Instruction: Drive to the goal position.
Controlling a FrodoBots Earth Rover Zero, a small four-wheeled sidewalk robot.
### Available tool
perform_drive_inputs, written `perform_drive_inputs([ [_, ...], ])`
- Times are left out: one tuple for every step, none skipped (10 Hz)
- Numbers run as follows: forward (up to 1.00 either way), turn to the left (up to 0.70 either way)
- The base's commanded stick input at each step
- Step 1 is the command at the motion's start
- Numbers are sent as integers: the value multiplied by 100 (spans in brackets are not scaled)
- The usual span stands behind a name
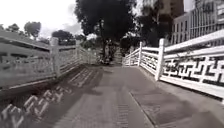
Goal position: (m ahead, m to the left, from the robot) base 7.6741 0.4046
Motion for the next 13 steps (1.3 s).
perform_drive_inputs([
  [70,0],
  [70,0],
  [70,0],
  [70,0],
  [70,0],
  [70,0],
  [70,0],
  [70,0],
  [70,0],
  [70,0],
  [70,3],
  [70,14],
  [70,14],
])
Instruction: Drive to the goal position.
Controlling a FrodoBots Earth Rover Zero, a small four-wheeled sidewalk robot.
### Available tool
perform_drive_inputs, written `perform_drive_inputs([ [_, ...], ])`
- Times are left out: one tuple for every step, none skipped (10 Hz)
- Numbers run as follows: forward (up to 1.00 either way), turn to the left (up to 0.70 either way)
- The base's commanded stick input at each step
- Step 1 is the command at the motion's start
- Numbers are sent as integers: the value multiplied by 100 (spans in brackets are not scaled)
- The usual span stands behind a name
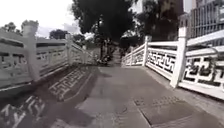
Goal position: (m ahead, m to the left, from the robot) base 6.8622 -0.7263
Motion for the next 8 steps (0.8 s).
perform_drive_inputs([
  [70,2],
  [70,0],
  [70,0],
  [70,0],
  [70,0],
  [70,0],
  [70,0],
  [70,0],
])
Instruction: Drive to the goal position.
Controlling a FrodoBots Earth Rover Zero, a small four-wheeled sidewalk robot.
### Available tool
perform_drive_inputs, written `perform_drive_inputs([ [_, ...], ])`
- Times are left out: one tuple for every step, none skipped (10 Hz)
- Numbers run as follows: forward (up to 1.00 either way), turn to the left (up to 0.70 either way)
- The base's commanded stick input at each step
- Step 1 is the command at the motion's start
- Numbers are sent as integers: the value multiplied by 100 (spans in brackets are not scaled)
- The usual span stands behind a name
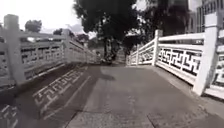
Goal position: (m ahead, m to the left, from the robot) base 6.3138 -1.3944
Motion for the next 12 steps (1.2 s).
perform_drive_inputs([
  [70,0],
  [70,0],
  [70,0],
  [70,0],
  [70,0],
  [70,0],
  [70,0],
  [70,0],
  [70,0],
  [70,0],
  [70,0],
  [70,0],
])
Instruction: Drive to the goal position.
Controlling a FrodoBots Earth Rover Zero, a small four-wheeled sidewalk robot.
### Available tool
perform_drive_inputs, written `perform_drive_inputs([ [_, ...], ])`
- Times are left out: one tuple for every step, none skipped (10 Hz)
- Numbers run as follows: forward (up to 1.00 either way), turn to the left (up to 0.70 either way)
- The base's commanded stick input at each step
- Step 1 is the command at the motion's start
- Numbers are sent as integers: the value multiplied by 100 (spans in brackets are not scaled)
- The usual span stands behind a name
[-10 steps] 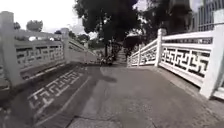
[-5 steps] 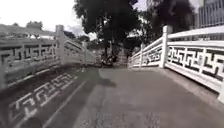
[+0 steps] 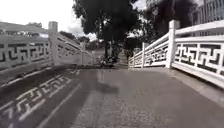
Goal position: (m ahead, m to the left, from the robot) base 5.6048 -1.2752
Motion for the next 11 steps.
perform_drive_inputs([
  [70,0],
  [70,0],
  [70,0],
  [70,0],
  [70,0],
  [70,0],
  [70,0],
  [70,0],
  [70,0],
  [70,0],
  [70,0],
])
